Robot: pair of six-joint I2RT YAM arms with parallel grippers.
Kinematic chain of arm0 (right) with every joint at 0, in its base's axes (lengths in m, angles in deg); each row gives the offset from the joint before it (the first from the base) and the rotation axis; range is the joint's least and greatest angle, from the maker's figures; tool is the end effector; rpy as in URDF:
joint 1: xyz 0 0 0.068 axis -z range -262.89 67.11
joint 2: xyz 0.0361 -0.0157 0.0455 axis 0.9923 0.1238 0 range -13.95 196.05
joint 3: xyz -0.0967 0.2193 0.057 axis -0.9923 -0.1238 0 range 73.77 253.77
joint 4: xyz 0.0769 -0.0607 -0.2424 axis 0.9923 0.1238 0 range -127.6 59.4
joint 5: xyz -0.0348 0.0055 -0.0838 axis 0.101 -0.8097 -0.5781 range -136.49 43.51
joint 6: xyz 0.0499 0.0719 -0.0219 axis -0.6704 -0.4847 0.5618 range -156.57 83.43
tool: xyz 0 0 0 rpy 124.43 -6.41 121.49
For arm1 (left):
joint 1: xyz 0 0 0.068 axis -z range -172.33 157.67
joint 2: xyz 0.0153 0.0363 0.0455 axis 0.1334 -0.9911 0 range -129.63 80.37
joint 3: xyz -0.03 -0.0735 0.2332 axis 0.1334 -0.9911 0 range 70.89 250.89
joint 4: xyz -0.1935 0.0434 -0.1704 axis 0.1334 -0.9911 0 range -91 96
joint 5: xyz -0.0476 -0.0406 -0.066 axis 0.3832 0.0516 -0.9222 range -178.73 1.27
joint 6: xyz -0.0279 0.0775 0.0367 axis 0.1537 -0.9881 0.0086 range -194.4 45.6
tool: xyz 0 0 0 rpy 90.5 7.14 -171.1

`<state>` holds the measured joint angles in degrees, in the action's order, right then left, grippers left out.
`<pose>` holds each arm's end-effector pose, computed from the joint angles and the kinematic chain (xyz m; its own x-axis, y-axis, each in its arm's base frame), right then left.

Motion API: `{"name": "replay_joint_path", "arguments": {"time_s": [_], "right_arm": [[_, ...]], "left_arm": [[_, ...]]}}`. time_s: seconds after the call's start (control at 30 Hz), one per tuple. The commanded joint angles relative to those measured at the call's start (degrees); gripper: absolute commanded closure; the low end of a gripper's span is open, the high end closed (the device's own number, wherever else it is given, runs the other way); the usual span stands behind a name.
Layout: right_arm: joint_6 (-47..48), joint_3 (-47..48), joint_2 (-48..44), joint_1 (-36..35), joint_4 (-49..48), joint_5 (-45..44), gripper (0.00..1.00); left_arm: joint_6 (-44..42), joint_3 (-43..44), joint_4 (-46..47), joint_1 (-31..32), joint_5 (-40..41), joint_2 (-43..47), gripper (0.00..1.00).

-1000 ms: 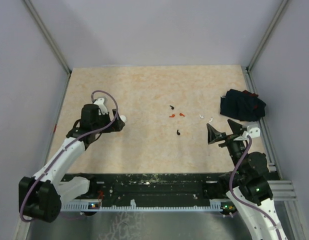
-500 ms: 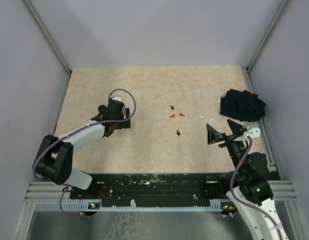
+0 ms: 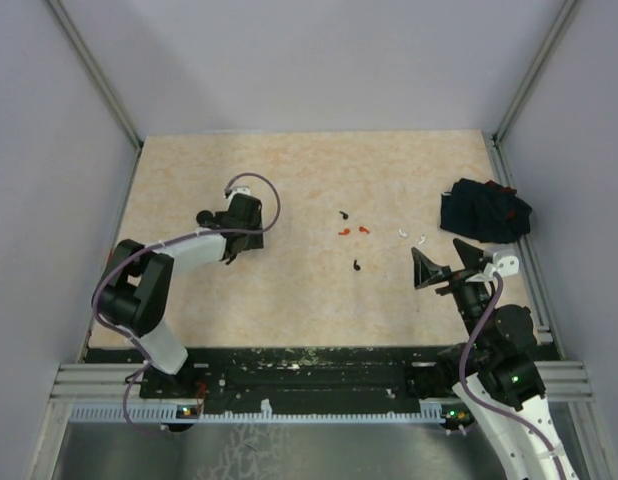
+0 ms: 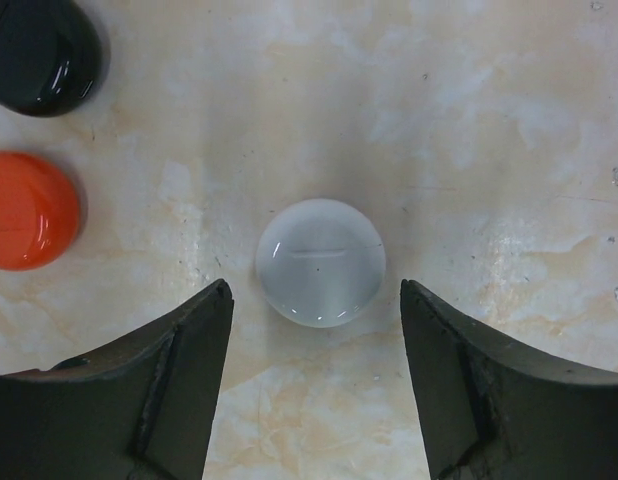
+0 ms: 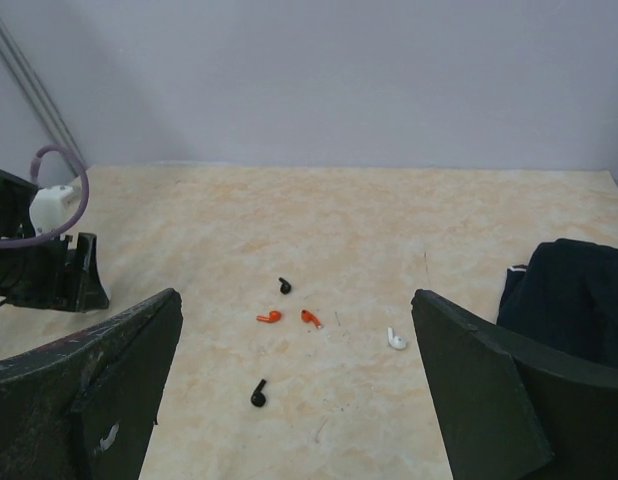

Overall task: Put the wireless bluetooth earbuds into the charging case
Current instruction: Pick up the charging case at the center of the board.

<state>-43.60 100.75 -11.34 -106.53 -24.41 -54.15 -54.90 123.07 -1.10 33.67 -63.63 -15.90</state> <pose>0.1263 0.0435 0.3098 0.1424 0.1947 -0.9705 -0.2972 0.9436 0.1457 0.3347 -0.1252 0.1067 -0.7128 0.0114 -0.7012 -0.0847 0.9912 0.1022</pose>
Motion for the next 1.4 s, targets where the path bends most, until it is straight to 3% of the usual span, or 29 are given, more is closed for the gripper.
{"name": "replay_joint_path", "arguments": {"time_s": [0.0,0.27,0.47,0.73,1.1,1.37], "right_arm": [[0.72,0.56,-0.42,-0.80,-2.47,-0.59,0.02],[0.73,0.51,-0.58,-0.88,-2.48,-0.60,0.02],[0.75,0.53,-0.31,-0.88,-2.47,-0.32,0.02],[0.46,1.30,0.32,-0.88,-2.09,1.06,0.02],[-3.41,8.16,11.92,-0.88,2.16,10.54,0.02],[-3.52,12.43,20.95,-0.88,4.79,18.04,0.02]], "left_arm": [[1.38,1.80,2.46,0.20,0.07,-1.59,0.28],[1.67,2.82,2.01,0.02,0.36,-3.82,0.32],[1.64,3.38,1.07,-0.03,0.50,-4.26,0.42],[-1.26,-0.72,4.17,0.41,-5.54,2.28,0.53],[-9.98,-13.31,16.01,9.83,-11.39,19.45,0.55],[-17.17,-16.83,19.65,19.42,-12.97,27.15,0.56]]}}
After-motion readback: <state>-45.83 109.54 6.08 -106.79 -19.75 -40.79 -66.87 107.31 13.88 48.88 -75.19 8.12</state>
